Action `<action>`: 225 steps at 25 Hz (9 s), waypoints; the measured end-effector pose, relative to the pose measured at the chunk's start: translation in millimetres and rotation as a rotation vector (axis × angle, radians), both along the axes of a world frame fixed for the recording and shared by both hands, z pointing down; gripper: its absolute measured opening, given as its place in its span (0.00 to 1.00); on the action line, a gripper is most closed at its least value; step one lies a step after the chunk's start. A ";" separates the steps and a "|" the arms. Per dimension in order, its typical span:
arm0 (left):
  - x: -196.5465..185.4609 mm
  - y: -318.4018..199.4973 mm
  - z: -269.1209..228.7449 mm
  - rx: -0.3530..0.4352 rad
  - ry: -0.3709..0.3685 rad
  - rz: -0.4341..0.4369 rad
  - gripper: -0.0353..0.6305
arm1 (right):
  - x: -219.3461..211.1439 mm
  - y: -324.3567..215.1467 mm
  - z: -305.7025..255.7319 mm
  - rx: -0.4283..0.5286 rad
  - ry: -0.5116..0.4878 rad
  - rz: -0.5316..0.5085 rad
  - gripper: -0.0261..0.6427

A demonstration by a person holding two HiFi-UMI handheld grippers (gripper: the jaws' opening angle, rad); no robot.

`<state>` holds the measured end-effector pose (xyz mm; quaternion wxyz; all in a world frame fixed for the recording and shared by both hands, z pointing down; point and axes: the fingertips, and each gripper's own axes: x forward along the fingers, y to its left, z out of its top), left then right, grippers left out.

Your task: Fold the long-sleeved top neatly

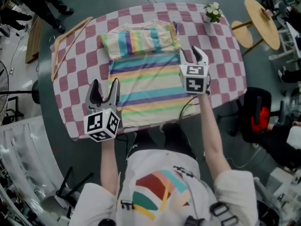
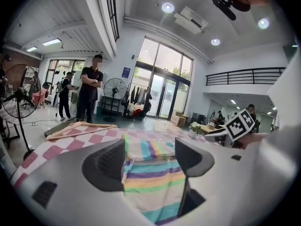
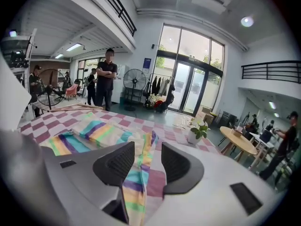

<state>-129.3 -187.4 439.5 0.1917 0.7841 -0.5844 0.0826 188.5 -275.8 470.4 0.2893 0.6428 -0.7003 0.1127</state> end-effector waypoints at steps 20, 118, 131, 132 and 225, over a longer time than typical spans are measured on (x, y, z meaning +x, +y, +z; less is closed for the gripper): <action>-16.5 224.5 152.1 -0.254 -0.286 0.124 0.53 | 40.8 268.3 102.1 -0.201 0.020 -0.260 0.28; -81.2 -203.5 39.7 -0.213 -0.323 -0.013 0.07 | 39.8 -129.1 25.0 -0.219 0.214 -0.253 0.06; -89.0 -280.0 124.6 -0.416 -0.338 -0.037 0.07 | 30.1 -221.2 117.5 -0.409 0.229 -0.319 0.06; -90.1 -280.2 130.3 -0.426 -0.332 -0.044 0.07 | 29.0 -222.6 120.4 -0.415 0.234 -0.323 0.06; -114.1 4.8 47.7 -0.179 0.070 -0.301 0.34 | -338.4 20.6 121.5 -0.027 0.561 -1.084 0.06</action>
